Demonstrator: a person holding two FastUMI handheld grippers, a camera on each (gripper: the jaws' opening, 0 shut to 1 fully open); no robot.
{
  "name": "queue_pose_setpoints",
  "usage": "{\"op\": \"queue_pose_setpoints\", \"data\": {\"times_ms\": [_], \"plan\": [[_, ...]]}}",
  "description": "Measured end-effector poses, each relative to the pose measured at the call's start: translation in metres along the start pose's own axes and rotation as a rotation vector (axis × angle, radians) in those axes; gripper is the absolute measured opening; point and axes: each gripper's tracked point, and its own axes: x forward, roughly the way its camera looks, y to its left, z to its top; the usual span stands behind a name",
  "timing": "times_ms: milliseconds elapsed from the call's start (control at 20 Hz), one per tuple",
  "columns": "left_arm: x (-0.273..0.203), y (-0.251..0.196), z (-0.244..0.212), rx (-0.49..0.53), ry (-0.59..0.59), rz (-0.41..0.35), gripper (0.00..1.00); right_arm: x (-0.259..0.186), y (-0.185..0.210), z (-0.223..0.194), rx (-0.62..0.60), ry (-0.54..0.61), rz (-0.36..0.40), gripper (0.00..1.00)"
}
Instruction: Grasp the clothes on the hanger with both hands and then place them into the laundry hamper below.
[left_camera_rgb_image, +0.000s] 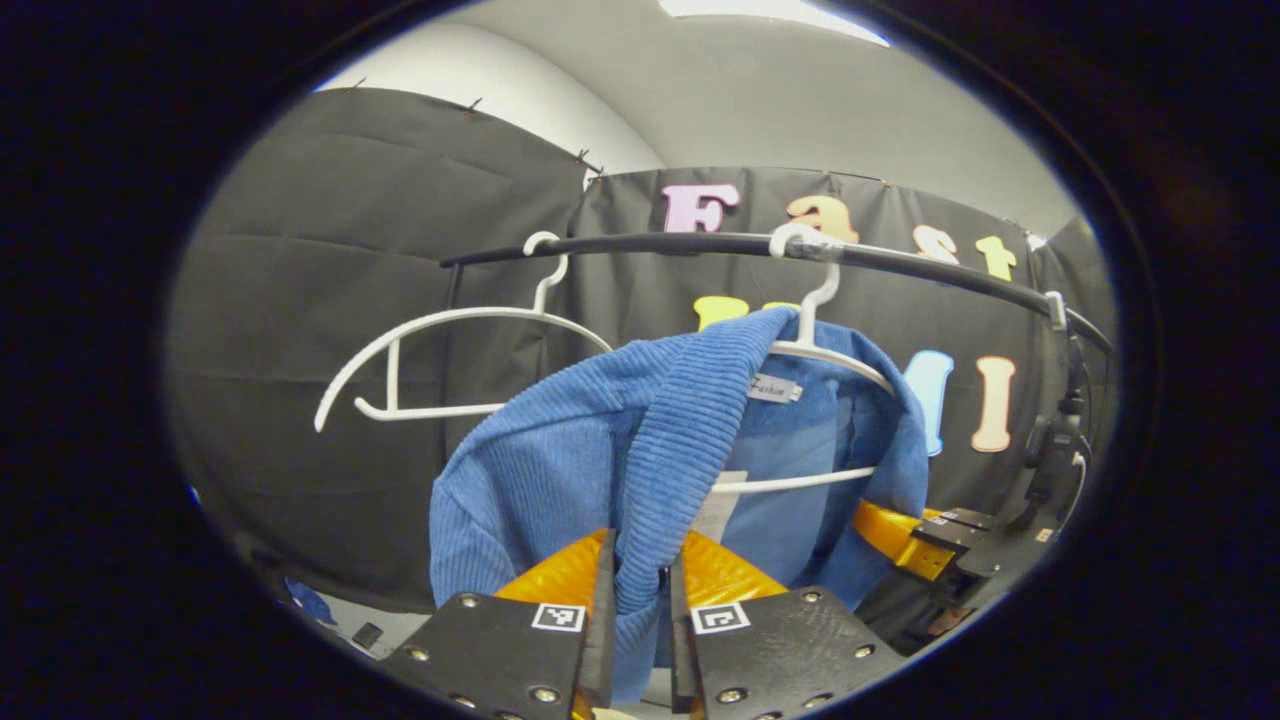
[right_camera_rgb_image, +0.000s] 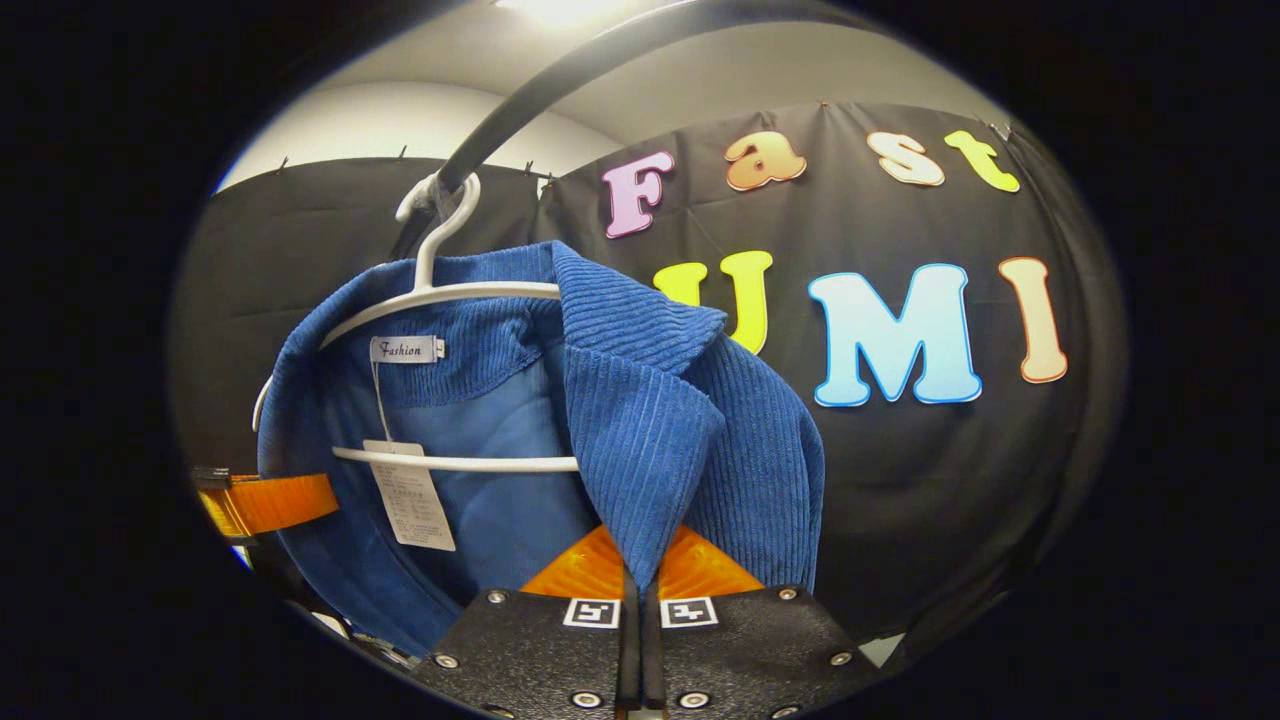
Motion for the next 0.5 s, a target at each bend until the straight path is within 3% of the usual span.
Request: {"op": "queue_pose_setpoints", "data": {"times_ms": [100,500], "plan": [[-0.001,-0.006,-0.002,-0.047,-0.005,-0.03,0.02,-0.002,-0.005,0.004,0.017,-0.01,-0.008,0.0],[-0.013,-0.013,0.008,-0.099,-0.039,-0.087,0.02,-0.01,-0.02,0.014,0.025,-0.057,-0.047,0.0]]}}
